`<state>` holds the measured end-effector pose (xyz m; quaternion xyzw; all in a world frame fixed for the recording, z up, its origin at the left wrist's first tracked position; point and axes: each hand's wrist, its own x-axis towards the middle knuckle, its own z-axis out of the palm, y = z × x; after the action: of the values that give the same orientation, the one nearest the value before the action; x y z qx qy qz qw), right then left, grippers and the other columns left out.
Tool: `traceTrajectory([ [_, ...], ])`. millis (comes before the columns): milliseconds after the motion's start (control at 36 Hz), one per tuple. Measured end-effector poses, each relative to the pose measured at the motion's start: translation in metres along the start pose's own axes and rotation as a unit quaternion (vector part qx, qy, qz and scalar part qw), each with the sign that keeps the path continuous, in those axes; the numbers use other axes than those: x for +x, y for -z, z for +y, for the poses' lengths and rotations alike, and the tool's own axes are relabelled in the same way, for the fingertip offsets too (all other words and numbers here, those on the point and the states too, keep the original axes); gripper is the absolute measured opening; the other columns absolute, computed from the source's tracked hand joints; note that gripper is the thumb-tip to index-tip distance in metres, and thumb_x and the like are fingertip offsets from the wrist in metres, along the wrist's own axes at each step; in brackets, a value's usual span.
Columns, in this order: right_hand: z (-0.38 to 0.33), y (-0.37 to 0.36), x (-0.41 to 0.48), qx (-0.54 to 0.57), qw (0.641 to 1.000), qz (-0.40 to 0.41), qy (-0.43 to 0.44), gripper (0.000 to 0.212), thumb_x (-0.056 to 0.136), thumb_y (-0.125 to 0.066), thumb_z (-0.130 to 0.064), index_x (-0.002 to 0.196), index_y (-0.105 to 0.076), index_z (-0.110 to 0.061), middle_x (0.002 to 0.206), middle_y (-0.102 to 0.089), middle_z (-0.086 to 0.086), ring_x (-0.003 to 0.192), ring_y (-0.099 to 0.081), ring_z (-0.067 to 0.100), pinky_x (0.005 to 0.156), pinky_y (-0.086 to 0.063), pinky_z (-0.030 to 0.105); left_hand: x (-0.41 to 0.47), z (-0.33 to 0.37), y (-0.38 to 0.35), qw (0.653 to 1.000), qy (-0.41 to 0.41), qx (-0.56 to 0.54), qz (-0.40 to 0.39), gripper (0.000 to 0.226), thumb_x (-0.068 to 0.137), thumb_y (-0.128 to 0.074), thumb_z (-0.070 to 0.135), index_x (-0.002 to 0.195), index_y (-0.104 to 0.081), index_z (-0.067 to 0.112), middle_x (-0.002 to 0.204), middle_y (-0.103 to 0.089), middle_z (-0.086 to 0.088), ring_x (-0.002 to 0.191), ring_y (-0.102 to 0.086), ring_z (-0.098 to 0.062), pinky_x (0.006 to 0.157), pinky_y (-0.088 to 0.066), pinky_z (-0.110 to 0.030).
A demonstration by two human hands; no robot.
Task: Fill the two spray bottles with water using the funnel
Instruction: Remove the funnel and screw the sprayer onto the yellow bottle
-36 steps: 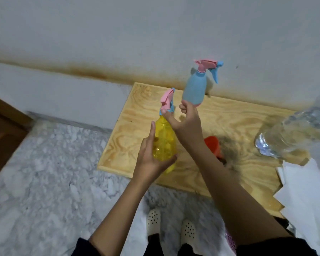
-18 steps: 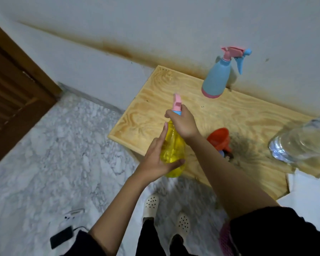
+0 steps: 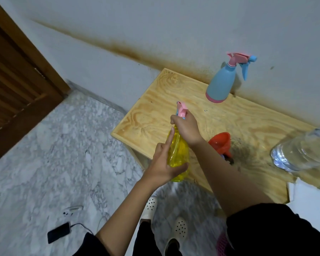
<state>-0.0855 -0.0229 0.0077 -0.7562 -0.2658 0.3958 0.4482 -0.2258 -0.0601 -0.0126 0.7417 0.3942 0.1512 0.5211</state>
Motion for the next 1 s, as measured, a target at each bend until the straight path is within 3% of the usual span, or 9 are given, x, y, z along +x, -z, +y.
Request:
traceTrajectory([
  [111, 0.0, 0.001, 0.001, -0.006, 1.0, -0.01, 0.007, 0.026, 0.058, -0.055, -0.034, 0.077, -0.056, -0.017, 0.068, -0.052, -0.008, 0.061, -0.048, 0.014, 0.065, -0.041, 0.037, 0.001, 0.001, -0.003, 1.0, 0.001, -0.01, 0.001, 0.104, 0.076, -0.074, 0.042, 0.139, 0.006, 0.061, 0.111, -0.043, -0.003, 0.1, -0.048, -0.012, 0.087, -0.044, -0.03],
  [194, 0.0, 0.002, 0.003, -0.005, 1.0, -0.007, 0.004, 0.041, 0.054, -0.056, -0.037, 0.089, -0.055, -0.015, 0.089, -0.058, -0.012, 0.077, -0.057, 0.019, 0.077, -0.048, 0.046, 0.001, -0.001, -0.006, 1.0, 0.001, -0.022, 0.002, 0.103, 0.077, -0.075, 0.04, 0.14, 0.005, 0.06, 0.114, -0.043, -0.002, 0.1, -0.046, -0.005, 0.085, -0.04, -0.018],
  [250, 0.0, 0.003, 0.003, -0.006, 1.0, -0.006, 0.002, 0.04, 0.056, -0.056, -0.035, 0.091, -0.052, -0.017, 0.087, -0.053, -0.017, 0.085, -0.059, 0.021, 0.082, -0.048, 0.048, 0.001, -0.001, -0.006, 1.0, 0.003, -0.025, 0.002, 0.104, 0.077, -0.075, 0.04, 0.14, 0.005, 0.06, 0.115, -0.043, -0.002, 0.098, -0.044, -0.003, 0.083, -0.037, -0.011],
  [444, 0.002, 0.003, 0.003, -0.01, 0.999, -0.03, 0.005, 0.043, 0.057, -0.055, -0.035, 0.096, -0.059, -0.016, 0.073, -0.052, -0.009, 0.067, -0.051, 0.013, 0.073, -0.044, 0.039, 0.001, -0.003, -0.009, 1.0, 0.005, -0.03, 0.006, 0.104, 0.077, -0.075, 0.039, 0.141, 0.004, 0.059, 0.115, -0.042, -0.001, 0.098, -0.042, 0.008, 0.08, -0.036, -0.01],
  [556, 0.004, 0.002, 0.002, -0.001, 1.0, -0.017, 0.009, 0.041, 0.059, -0.056, -0.032, 0.097, -0.052, -0.017, 0.081, -0.051, -0.007, 0.075, -0.053, 0.017, 0.079, -0.049, 0.047, -0.001, -0.006, -0.01, 1.0, 0.001, -0.029, 0.011, 0.104, 0.076, -0.076, 0.038, 0.141, 0.003, 0.059, 0.116, -0.042, 0.0, 0.099, -0.039, 0.016, 0.079, -0.033, 0.0],
  [667, 0.004, 0.004, 0.0, -0.008, 1.0, -0.021, 0.02, 0.049, 0.057, -0.056, -0.035, 0.103, -0.053, -0.016, 0.084, -0.052, -0.008, 0.077, -0.053, 0.016, 0.081, -0.049, 0.048, -0.003, -0.007, -0.01, 0.999, -0.009, -0.032, 0.01, 0.104, 0.077, -0.076, 0.037, 0.142, 0.002, 0.057, 0.119, -0.041, -0.001, 0.095, -0.038, 0.022, 0.08, -0.033, 0.001],
  [778, 0.001, 0.008, -0.002, -0.005, 0.998, -0.055, 0.03, 0.045, 0.073, -0.062, -0.031, 0.114, -0.053, -0.016, 0.095, -0.053, -0.007, 0.083, -0.054, 0.011, 0.085, -0.047, 0.04, -0.002, -0.008, -0.008, 0.999, -0.023, -0.036, 0.017, 0.103, 0.076, -0.077, 0.037, 0.143, 0.0, 0.055, 0.123, -0.041, 0.003, 0.104, -0.035, 0.024, 0.082, -0.03, 0.003],
  [889, -0.004, 0.021, -0.006, -0.003, 0.994, -0.107, 0.038, 0.037, 0.089, -0.056, -0.041, 0.115, -0.05, -0.015, 0.093, -0.052, -0.006, 0.084, -0.052, 0.01, 0.074, -0.042, 0.029, 0.005, -0.004, -0.003, 0.998, -0.039, -0.027, 0.035, 0.103, 0.075, -0.077, 0.04, 0.141, 0.0, 0.059, 0.12, -0.043, 0.009, 0.11, -0.039, 0.014, 0.086, -0.033, -0.001],
  [1000, -0.009, 0.04, -0.014, 0.004, 0.985, -0.163, 0.053, 0.039, 0.076, -0.057, -0.063, 0.104, -0.057, -0.035, 0.118, -0.038, -0.005, 0.119, -0.051, 0.018, 0.105, -0.038, 0.045, 0.017, 0.009, 0.005, 0.997, -0.07, -0.025, 0.033, 0.103, 0.072, -0.076, 0.046, 0.138, 0.0, 0.063, 0.131, -0.04, 0.018, 0.121, -0.041, -0.001, 0.099, -0.036, -0.015],
])
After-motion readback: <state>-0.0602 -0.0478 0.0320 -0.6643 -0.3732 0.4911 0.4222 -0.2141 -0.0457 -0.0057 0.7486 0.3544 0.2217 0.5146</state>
